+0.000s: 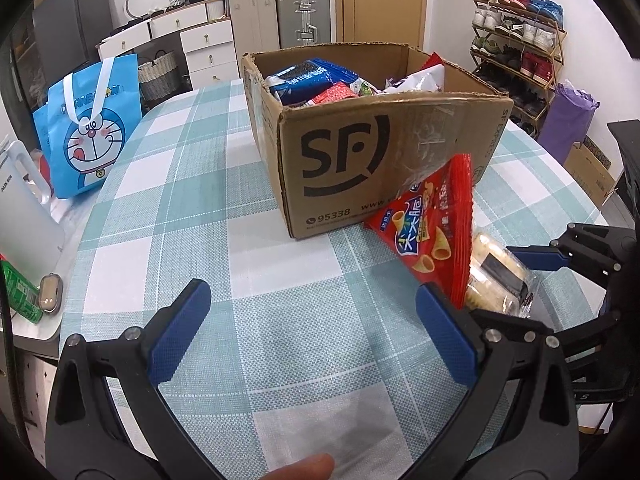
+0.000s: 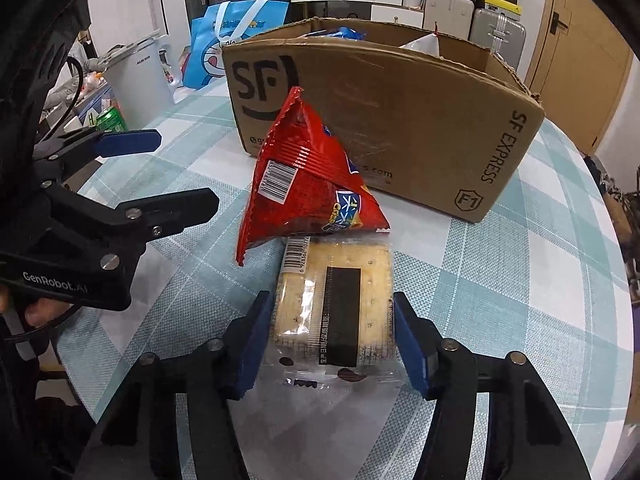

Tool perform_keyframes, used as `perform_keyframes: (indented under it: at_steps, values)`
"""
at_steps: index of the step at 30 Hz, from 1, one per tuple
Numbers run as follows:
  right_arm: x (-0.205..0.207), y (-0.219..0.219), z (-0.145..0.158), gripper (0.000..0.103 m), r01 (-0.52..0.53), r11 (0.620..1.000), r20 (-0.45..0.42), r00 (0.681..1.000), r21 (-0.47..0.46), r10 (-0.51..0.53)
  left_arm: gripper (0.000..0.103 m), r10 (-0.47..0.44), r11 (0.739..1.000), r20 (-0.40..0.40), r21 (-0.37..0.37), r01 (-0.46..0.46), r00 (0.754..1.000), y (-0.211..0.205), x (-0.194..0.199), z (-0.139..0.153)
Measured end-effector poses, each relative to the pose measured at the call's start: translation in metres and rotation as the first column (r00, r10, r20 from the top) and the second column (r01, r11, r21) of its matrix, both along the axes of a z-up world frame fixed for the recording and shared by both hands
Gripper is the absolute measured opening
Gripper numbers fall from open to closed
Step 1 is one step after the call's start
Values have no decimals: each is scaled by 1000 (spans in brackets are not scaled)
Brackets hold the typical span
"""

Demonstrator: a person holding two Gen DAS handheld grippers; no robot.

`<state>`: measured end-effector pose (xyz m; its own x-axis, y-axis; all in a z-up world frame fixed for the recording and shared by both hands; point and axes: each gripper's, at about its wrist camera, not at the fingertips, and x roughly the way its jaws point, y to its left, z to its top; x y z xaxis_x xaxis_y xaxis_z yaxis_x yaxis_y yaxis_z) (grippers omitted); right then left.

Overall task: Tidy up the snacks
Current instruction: 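Close the right gripper on the wrapped cracker pack and lift it, then grasp the red chip bag with the left gripper while the right holds the cracker pack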

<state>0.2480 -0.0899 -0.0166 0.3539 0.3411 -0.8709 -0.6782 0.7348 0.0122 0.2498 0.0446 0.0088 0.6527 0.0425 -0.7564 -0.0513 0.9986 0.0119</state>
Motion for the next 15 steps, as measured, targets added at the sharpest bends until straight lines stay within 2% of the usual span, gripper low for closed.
perform_keyframes:
  at_steps: [6, 15]
  values:
    - [0, -3, 8, 59, -11, 1000, -5, 1000, 27, 11, 102, -4, 1000, 6, 3, 4, 1000, -2, -1, 1]
    - [-1, -35, 44, 59, -14, 992, 44, 999, 124, 8, 102, -7, 1000, 1, 3, 7, 1000, -3, -1, -1]
